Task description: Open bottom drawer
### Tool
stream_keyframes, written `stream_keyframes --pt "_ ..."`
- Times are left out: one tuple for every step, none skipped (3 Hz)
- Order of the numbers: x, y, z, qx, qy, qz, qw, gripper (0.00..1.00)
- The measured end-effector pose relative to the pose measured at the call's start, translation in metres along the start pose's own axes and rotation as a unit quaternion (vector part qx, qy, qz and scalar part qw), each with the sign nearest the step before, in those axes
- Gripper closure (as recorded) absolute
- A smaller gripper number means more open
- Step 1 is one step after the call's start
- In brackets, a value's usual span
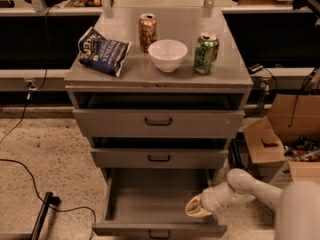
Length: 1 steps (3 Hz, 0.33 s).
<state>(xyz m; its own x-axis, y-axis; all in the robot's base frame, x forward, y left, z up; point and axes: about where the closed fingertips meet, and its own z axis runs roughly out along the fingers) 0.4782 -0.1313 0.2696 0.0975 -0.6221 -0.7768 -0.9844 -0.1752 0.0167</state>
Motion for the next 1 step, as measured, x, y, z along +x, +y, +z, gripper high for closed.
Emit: stream_keyframes --pt "-0.0341 0.0036 -0.0427 0.062 -0.038 -0.045 0.9964 1.00"
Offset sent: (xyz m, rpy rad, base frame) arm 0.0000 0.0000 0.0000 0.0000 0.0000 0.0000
